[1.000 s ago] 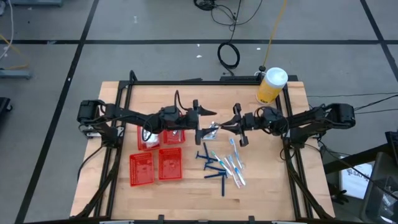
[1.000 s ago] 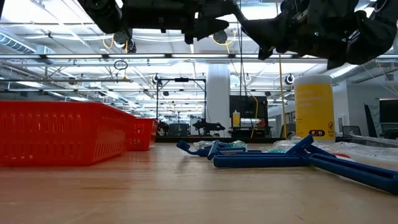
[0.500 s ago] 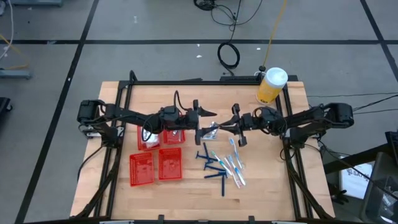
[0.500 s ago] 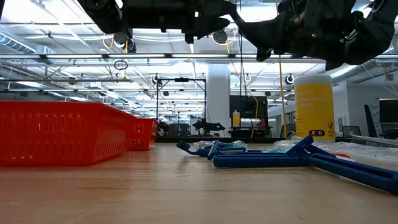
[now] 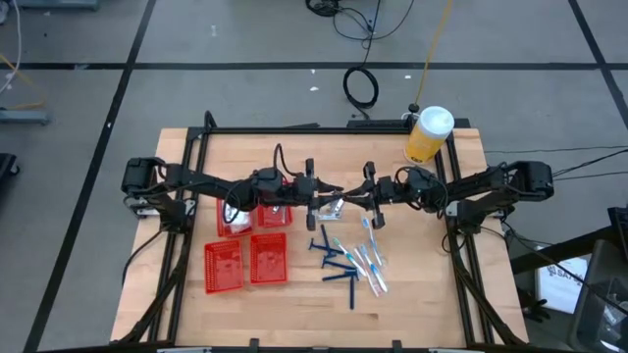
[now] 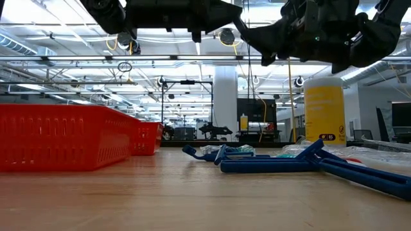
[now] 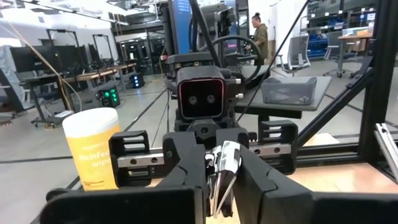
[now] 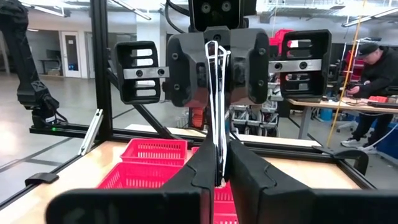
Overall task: Pick & Place Travel size toiletries
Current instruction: Put the silver nail cutter into the top right red basket
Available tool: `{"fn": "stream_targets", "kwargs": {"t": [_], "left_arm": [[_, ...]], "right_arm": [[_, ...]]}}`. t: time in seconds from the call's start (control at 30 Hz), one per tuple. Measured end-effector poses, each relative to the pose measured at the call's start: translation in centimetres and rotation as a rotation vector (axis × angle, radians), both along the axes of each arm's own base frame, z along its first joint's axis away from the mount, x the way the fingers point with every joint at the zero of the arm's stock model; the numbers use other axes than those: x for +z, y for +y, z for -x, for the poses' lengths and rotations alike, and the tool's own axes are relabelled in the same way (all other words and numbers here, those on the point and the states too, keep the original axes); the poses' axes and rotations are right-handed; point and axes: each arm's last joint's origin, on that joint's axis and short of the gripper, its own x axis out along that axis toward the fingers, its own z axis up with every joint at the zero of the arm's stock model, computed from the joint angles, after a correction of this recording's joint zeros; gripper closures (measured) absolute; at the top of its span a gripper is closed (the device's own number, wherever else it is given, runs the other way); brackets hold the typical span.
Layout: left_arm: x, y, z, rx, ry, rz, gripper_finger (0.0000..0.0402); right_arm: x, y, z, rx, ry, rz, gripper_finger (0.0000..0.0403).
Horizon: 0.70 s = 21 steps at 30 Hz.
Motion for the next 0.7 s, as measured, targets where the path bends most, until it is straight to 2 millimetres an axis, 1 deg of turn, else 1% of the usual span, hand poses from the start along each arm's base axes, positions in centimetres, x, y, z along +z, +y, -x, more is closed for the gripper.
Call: {"fn": "stream_targets", "kwargs": {"t": [0.1,0.17,0.27,0.33,0.4,0.53,0.63,0.7], "left_arm": [[-0.1,0.0,0.0,0.004,0.006,0.029,0.0369],[-0.1,0.1,0.0,0.018,0.009,0.048,0.0367],[0.0,0.3,0.2,0.07,0.037,0.065,0.0366],[0.2,0.5,0.5,0.114,0.068,0.067,0.0368],[0.6,0.6,1.1,0.167,0.104,0.069,0.0368],[1.4,0.9,2.8,0.308,0.215,0.113,0.0368],[1.8,1.1,4.4,0.414,0.311,0.172,0.0368],[1.7,1.2,5.6,0.476,0.383,0.222,0.0368]], "right_arm": [[0.0,0.0,0.0,-0.001,0.001,0.007,0.0385],[0.0,0.0,0.0,-0.002,0.003,0.007,0.0377],[-0.3,-0.2,-0.1,-0.063,0.037,-0.039,0.0346],[-0.8,-0.4,-0.1,-0.121,0.095,-0.063,0.0319],[-1.4,-0.6,0.0,-0.16,0.162,-0.072,0.029],[-1.8,-1.1,0.0,-0.209,0.203,-0.091,0.0235],[-2.0,-1.4,0.1,-0.222,0.221,-0.097,0.0206],[-2.1,-1.5,0.1,-0.228,0.234,-0.096,0.0194]]}}
